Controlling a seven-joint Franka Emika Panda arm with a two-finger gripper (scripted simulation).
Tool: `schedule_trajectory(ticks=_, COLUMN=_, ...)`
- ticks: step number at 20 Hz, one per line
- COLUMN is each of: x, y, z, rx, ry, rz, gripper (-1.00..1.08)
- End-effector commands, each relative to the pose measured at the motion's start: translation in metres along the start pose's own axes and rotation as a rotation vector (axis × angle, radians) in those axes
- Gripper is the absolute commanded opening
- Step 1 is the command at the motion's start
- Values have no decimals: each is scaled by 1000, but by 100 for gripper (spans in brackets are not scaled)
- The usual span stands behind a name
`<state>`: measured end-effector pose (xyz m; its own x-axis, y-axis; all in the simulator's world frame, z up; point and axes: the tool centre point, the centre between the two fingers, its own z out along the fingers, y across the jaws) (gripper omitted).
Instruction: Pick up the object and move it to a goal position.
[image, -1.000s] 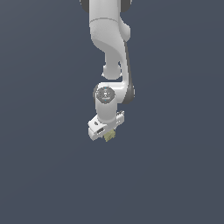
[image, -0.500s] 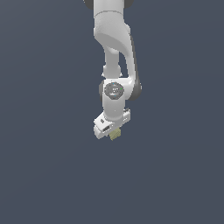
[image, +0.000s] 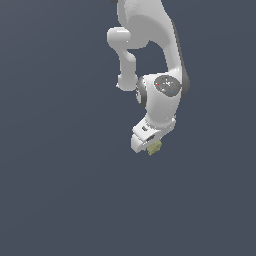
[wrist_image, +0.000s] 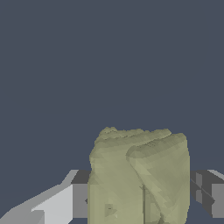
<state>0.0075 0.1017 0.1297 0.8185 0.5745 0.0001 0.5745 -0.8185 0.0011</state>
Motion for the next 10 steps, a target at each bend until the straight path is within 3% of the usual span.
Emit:
schedule_trajectory(ticks=1, x=16, y=-20, z=-19, rx=0, ry=0, rz=1, gripper=-100)
schedule_trajectory(ticks=10, x=69, y=-79, z=-75, rx=1, ry=0, rz=1, gripper=-100)
